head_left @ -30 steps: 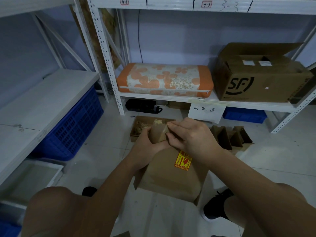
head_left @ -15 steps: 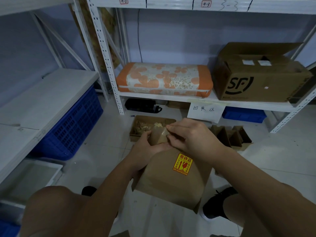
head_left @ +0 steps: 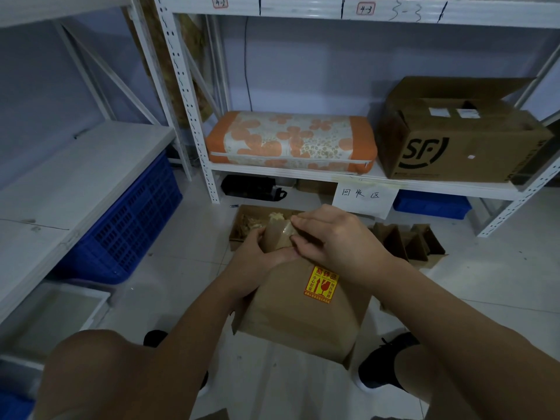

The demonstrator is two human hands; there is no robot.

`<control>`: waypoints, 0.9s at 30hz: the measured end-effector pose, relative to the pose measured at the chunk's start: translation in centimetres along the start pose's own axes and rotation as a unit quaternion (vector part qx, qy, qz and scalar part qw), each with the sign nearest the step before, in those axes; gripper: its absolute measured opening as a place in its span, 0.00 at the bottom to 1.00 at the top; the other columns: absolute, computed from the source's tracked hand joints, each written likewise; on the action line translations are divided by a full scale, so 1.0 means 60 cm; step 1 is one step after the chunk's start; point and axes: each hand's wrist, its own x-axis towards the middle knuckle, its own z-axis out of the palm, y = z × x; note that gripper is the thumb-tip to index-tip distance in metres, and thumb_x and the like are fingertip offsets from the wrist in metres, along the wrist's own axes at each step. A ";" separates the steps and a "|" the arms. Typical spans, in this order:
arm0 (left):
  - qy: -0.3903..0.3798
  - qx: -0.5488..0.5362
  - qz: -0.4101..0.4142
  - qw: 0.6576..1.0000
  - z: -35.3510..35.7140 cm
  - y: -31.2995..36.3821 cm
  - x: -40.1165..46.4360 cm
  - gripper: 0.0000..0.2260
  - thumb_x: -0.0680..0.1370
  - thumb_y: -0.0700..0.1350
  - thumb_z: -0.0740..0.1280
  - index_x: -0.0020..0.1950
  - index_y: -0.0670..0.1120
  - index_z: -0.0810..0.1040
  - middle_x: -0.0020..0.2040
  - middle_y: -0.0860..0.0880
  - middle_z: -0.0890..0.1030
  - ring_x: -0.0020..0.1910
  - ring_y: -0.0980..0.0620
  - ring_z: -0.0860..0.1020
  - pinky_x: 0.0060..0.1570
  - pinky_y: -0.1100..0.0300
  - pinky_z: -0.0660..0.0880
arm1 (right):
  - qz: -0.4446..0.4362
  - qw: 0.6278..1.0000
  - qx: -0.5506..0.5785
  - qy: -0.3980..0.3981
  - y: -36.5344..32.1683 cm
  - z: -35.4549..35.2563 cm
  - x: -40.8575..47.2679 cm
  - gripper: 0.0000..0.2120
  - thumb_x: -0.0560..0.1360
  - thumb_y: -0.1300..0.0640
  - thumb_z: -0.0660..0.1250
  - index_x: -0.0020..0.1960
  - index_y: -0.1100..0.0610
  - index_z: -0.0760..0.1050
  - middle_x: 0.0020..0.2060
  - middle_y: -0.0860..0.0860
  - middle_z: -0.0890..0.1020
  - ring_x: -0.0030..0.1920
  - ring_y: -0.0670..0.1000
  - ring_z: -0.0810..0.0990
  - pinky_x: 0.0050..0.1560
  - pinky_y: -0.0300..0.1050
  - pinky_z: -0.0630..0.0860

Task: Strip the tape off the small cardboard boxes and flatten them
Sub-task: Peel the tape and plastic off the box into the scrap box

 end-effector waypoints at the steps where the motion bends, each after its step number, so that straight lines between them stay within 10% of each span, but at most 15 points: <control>1: 0.005 0.005 0.004 1.000 0.000 0.003 0.001 0.53 0.56 0.67 0.79 0.77 0.53 0.67 0.67 0.53 0.77 0.62 0.52 0.80 0.63 0.47 0.80 | -0.004 1.000 -0.002 0.004 -0.001 -0.002 0.002 0.15 0.76 0.56 0.72 0.60 0.63 0.83 0.53 0.55 0.86 0.48 0.56 0.83 0.49 0.51 0.82; 18: 0.062 0.027 0.055 0.996 0.008 0.037 -0.001 0.43 0.69 0.58 0.80 0.79 0.50 0.64 0.62 0.59 0.73 0.54 0.65 0.73 0.46 0.68 0.71 | -0.013 0.995 -0.039 0.093 -0.001 0.007 0.002 0.12 0.80 0.57 0.66 0.57 0.63 0.84 0.52 0.57 0.86 0.49 0.57 0.85 0.49 0.54 0.83; 27: 0.096 0.048 0.063 0.992 0.014 0.039 -0.002 0.42 0.72 0.56 0.78 0.81 0.49 0.62 0.72 0.51 0.71 0.63 0.54 0.71 0.54 0.62 0.71 | -0.017 0.992 -0.070 0.105 -0.002 0.019 0.002 0.11 0.81 0.58 0.67 0.56 0.62 0.84 0.52 0.56 0.86 0.49 0.56 0.85 0.50 0.52 0.83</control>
